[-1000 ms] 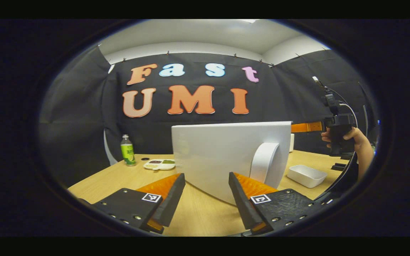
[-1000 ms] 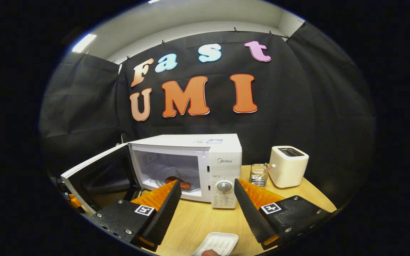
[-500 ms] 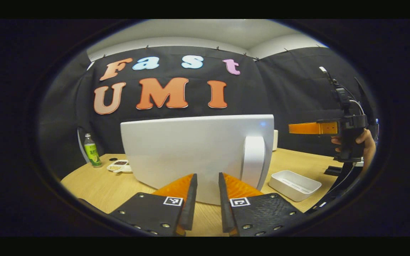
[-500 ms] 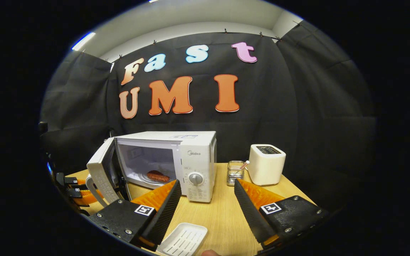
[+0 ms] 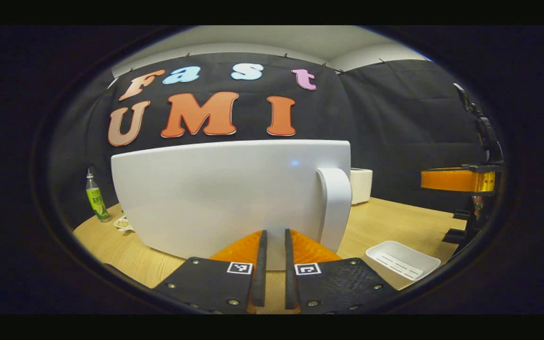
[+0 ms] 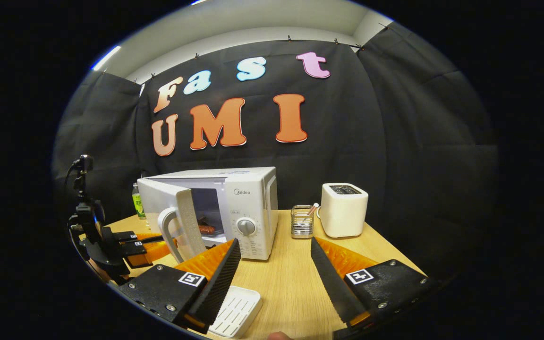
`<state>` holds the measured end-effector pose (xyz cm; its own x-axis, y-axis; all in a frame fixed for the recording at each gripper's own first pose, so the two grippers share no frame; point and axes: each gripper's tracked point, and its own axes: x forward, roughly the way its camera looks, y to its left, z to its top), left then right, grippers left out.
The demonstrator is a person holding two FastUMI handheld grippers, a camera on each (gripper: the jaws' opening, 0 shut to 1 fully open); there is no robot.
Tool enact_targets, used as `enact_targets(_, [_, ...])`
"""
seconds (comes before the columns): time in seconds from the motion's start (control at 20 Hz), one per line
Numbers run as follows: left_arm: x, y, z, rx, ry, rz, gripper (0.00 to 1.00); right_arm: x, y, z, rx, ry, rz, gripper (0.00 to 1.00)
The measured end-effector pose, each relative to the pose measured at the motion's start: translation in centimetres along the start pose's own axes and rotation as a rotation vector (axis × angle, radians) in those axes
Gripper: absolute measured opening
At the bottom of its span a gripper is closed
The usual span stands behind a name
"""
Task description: Open the microwave oven with the left hand, put the food in, and close the microwave oven.
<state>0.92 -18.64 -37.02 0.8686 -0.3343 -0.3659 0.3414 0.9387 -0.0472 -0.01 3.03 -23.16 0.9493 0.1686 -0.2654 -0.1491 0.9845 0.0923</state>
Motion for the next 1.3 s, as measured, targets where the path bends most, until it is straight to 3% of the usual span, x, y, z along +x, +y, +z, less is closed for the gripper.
enact_targets(0.2, [2.7, -0.2, -0.8, -0.05, 0.028, -0.001, 0.12, -0.3, -1.1, -0.2, -0.012, 0.0, -0.016, 0.93])
enact_targets(0.65, [7.9, -0.6, -0.9, -0.021, 0.038, 0.053, 0.11, -0.7, -2.7, -1.2, 0.015, 0.02, -0.05, 0.93])
enact_targets(0.75, [8.4, -0.8, -0.9, -0.027, 0.041, 0.054, 0.11, -0.9, -2.8, -1.4, 0.028, 0.022, -0.049, 0.93])
enact_targets(0.8, [8.5, -0.9, -0.8, -0.026, 0.039, 0.054, 0.04, -0.9, -3.1, -1.4, 0.029, 0.021, -0.056, 0.93])
enact_targets(1.05, [9.3, -1.3, -0.9, 0.014, 0.053, 0.079, 0.12, -0.8, -3.4, -1.4, 0.054, 0.019, -0.068, 0.93])
enact_targets(1.1, [9.5, -1.6, -0.9, 0.027, 0.055, 0.083, 0.01, -0.9, -3.3, -1.5, 0.061, 0.02, -0.062, 0.93])
enact_targets(1.15, [9.3, -1.7, -0.6, 0.032, 0.05, 0.084, 0.05, -0.9, -3.2, -1.5, 0.063, 0.02, -0.061, 0.93])
enact_targets(1.3, [7.8, -1.8, 1.4, 0.018, 0.025, 0.074, 0.01, -0.9, -3.2, -0.9, 0.037, 0.013, -0.07, 0.93])
